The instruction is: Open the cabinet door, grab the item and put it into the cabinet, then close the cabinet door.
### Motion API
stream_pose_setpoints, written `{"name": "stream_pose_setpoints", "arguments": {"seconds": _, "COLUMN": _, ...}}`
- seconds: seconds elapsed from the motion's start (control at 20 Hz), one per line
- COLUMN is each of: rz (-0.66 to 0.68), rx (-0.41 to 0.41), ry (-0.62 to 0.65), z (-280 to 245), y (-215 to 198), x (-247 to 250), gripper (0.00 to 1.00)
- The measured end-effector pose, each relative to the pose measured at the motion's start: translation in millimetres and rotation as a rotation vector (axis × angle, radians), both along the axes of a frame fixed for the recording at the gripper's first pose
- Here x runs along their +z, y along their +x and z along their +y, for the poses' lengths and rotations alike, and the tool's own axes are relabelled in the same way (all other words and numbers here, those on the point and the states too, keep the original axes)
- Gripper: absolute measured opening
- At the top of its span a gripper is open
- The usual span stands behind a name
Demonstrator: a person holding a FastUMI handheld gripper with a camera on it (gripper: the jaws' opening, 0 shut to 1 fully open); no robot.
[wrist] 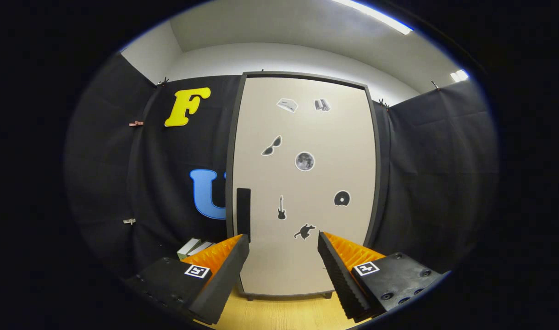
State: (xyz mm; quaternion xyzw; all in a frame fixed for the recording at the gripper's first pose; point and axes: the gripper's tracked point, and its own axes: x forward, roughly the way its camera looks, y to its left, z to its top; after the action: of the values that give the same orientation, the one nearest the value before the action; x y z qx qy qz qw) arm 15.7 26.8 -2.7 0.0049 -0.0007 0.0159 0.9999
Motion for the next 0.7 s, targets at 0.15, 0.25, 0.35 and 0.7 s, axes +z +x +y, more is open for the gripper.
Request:
{"name": "stream_pose_setpoints", "arguments": {"seconds": 0.15, "rz": 0.006, "rx": 0.031, "ry": 0.013, "z": 22, "y": 17, "x": -7, "gripper": 0.97}}
{"name": "stream_pose_setpoints", "arguments": {"seconds": 0.25, "rz": 0.009, "rx": 0.044, "ry": 0.025, "z": 35, "y": 30, "x": -10, "gripper": 0.97}}
{"name": "stream_pose_setpoints", "arguments": {"seconds": 0.35, "rz": 0.010, "rx": 0.056, "ry": 0.025, "z": 48, "y": 45, "x": -15, "gripper": 0.97}}
{"name": "stream_pose_setpoints", "arguments": {"seconds": 0.7, "rz": 0.006, "rx": 0.047, "ry": 0.046, "z": 76, "y": 111, "x": -32, "gripper": 0.97}}
